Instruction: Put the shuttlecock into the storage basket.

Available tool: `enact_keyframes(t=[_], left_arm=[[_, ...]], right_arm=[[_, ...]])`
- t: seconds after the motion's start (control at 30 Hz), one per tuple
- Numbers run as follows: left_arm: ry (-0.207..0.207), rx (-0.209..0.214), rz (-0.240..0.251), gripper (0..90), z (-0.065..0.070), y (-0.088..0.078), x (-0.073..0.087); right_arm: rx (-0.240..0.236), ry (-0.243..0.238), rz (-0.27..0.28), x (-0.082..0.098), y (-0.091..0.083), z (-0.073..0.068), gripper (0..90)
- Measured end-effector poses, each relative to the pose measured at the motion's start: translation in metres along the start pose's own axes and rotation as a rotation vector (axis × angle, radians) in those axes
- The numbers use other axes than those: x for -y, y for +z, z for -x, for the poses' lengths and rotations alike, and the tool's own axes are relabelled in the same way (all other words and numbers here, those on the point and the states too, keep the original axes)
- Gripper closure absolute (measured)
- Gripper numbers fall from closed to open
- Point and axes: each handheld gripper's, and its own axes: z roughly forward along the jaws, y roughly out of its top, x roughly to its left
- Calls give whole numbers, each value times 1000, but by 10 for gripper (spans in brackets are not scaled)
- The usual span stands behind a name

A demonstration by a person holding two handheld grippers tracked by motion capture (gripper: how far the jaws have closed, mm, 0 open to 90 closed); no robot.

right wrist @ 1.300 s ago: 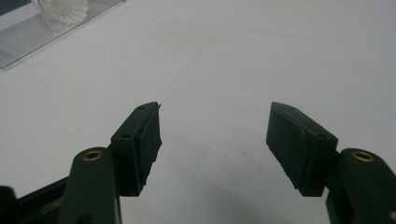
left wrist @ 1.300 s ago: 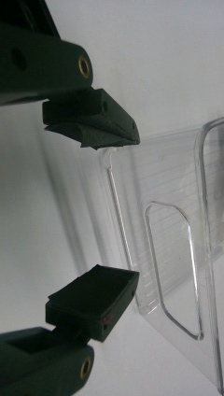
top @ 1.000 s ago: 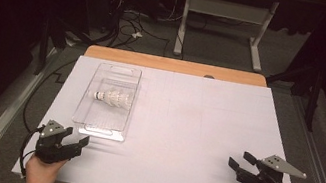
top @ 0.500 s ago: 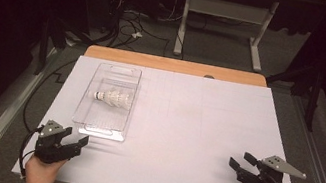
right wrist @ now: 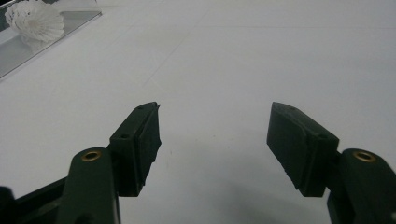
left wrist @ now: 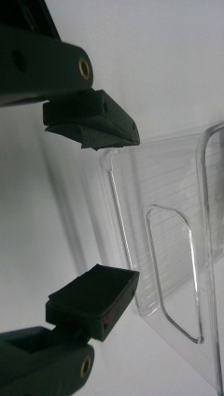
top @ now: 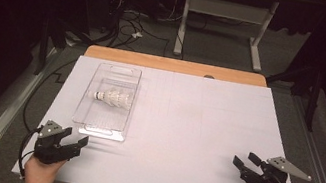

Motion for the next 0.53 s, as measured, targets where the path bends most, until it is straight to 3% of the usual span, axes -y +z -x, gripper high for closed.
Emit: enact_keyframes(t=[0.4, 0.53], left_arm=[[-10, 13, 16, 312, -1, -5, 1], [16, 17, 21, 312, -1, -5, 0]], right_arm=[[9, 7, -2, 0, 0, 2, 347], [4, -3, -8, 1, -2, 2, 341]])
